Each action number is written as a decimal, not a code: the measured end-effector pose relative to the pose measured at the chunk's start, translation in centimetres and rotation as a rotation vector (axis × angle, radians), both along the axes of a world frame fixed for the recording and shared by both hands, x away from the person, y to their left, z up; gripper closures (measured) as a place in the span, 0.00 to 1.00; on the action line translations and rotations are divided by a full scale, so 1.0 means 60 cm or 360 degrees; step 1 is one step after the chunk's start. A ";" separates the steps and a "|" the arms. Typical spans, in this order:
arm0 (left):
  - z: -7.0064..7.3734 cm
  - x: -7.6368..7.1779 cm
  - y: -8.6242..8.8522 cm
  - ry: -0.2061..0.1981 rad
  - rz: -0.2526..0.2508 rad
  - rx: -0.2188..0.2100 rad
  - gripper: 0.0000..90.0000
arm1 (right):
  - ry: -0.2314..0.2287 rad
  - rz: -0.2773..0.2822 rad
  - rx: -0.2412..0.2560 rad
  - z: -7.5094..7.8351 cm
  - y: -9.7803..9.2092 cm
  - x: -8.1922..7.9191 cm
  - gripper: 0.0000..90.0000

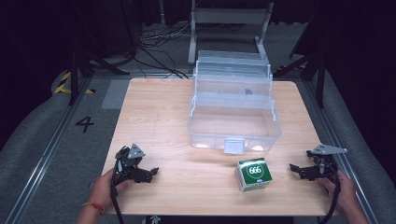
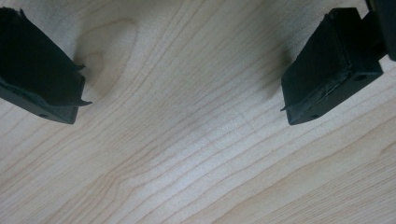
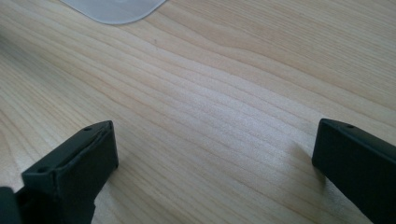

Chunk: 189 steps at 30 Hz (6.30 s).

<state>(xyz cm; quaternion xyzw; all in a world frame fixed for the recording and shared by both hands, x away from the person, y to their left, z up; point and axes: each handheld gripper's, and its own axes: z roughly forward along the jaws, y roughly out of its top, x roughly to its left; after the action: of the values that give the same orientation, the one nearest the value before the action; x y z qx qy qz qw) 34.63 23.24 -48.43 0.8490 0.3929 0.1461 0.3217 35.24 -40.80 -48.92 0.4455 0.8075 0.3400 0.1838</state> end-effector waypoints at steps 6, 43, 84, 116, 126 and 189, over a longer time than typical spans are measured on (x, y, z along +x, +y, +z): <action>0.001 0.004 0.000 0.0010 -0.0015 0.0009 0.00 | -0.0002 -0.0018 -0.0005 0.000 0.001 -0.002 0.00; 0.060 -0.057 -0.103 0.0072 -0.0594 0.0042 0.18 | -0.0131 0.0467 0.0001 0.050 0.136 -0.063 0.19; 0.136 -0.060 -0.257 0.0008 -0.0993 0.0224 0.12 | -0.0291 0.0694 -0.0030 0.088 0.346 -0.022 0.26; 0.114 -0.045 -0.300 0.0254 -0.1021 0.0446 0.13 | -0.0288 0.0837 -0.0024 0.083 0.398 -0.043 0.31; 0.114 -0.046 -0.296 0.0254 -0.1022 0.0479 0.16 | -0.0135 0.0917 -0.0041 0.091 0.380 -0.049 0.36; 0.116 -0.048 -0.236 0.0301 -0.0957 0.0528 0.17 | -0.0037 0.0038 0.0073 0.128 0.137 0.146 0.58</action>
<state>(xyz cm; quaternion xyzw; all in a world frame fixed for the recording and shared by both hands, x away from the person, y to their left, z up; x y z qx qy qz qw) 31.73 9.10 -41.46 0.9771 0.1245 0.0276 0.1702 44.00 -32.60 -41.24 0.4359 0.8026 0.3659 0.1788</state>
